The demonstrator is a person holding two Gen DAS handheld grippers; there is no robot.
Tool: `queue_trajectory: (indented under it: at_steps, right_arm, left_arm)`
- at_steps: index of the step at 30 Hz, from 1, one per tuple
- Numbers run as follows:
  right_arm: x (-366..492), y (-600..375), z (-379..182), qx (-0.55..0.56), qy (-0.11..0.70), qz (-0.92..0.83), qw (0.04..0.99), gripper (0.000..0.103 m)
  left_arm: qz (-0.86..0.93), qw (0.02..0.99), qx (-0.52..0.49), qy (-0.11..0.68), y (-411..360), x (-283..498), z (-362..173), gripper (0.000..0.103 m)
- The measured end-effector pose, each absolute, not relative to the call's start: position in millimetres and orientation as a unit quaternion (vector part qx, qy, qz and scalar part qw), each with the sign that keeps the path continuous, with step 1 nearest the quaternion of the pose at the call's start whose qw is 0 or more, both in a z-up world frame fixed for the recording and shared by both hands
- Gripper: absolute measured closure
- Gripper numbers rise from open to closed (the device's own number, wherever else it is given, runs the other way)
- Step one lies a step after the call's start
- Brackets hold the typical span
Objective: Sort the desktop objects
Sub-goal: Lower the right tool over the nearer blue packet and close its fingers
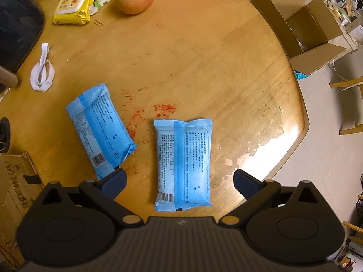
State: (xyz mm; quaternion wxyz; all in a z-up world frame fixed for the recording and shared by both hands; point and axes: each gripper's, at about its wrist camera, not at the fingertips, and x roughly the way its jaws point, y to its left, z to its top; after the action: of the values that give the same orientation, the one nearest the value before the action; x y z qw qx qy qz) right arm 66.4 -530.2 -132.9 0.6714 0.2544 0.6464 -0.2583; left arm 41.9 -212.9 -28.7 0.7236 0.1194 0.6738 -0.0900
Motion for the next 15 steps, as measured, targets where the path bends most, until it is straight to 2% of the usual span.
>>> queue_trajectory:
  at_steps: [15]
  right_arm:
    - [64.1,-531.4,-166.9,0.252,0.656,-0.267,0.659,0.0]
  left_arm:
    - [-0.089,0.722,0.119,0.676,-212.2,41.8,-29.2,0.0]
